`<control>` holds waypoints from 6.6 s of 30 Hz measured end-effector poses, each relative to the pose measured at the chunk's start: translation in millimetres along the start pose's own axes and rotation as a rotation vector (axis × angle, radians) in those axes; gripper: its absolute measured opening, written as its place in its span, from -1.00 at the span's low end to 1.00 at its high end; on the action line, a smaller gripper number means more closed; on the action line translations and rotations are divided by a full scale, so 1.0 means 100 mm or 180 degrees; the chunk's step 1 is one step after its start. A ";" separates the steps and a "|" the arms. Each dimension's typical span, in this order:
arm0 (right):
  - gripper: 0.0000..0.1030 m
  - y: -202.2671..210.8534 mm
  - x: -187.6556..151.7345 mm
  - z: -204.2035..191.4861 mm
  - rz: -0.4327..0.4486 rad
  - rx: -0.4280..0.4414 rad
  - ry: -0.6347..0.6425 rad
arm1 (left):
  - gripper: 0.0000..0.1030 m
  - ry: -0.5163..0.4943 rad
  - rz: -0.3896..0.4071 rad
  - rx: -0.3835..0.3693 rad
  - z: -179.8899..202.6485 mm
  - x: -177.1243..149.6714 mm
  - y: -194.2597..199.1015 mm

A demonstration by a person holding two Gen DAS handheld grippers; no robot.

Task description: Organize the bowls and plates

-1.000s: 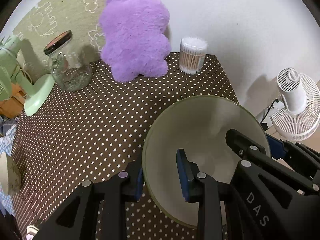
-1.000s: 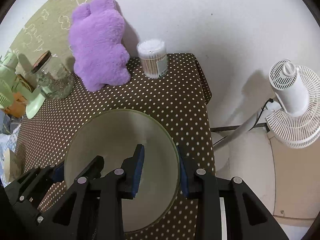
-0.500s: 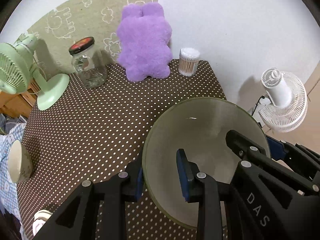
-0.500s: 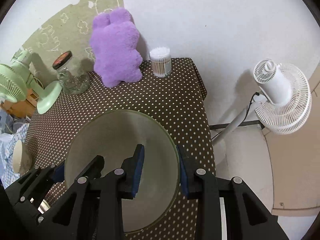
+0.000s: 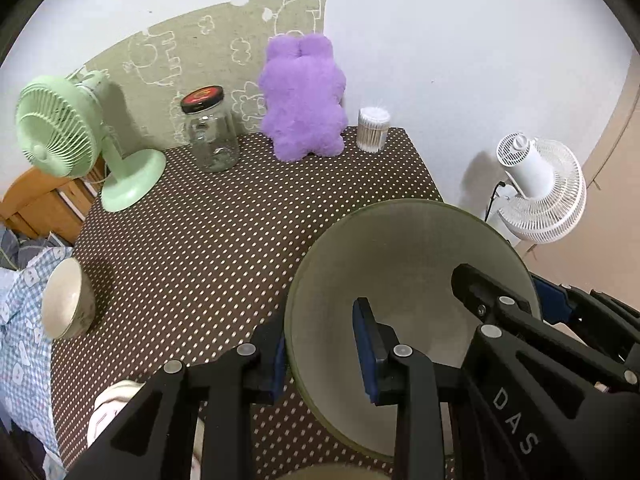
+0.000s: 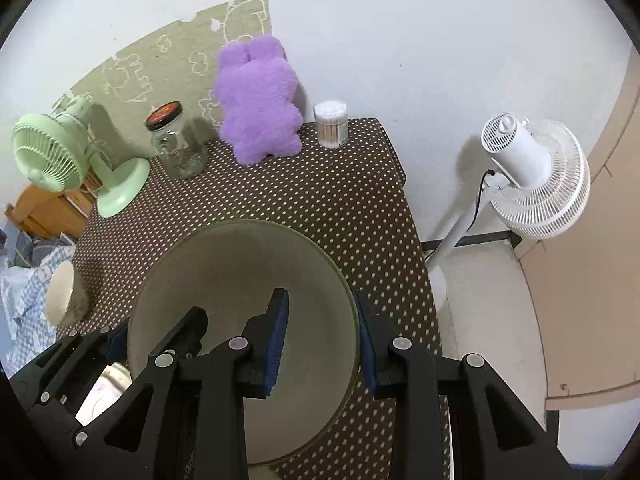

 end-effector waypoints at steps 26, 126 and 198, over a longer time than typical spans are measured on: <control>-0.30 0.43 -1.21 -0.39 -0.0172 -0.0117 0.0063 | -0.45 0.0025 -0.0215 -0.0109 -0.33 -1.14 0.34; 0.42 0.65 -1.05 -1.66 -0.0108 0.0233 0.0226 | 0.56 0.0195 -0.0171 0.0154 -1.83 -0.97 0.86; -0.56 -0.98 -0.35 -4.12 -0.0364 0.0083 0.0374 | -0.67 0.0418 -0.0354 0.0192 -4.21 -0.42 -0.43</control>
Point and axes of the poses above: each gripper's, at about its wrist camera, not at the fingertips, and y roughly against the way its jaws point, z to its right, x to its top, the point moved 1 cm from there along -y, roughly the way its jaws point, and after that the axes turned 7 degrees about -x, right-handed, at the moved point
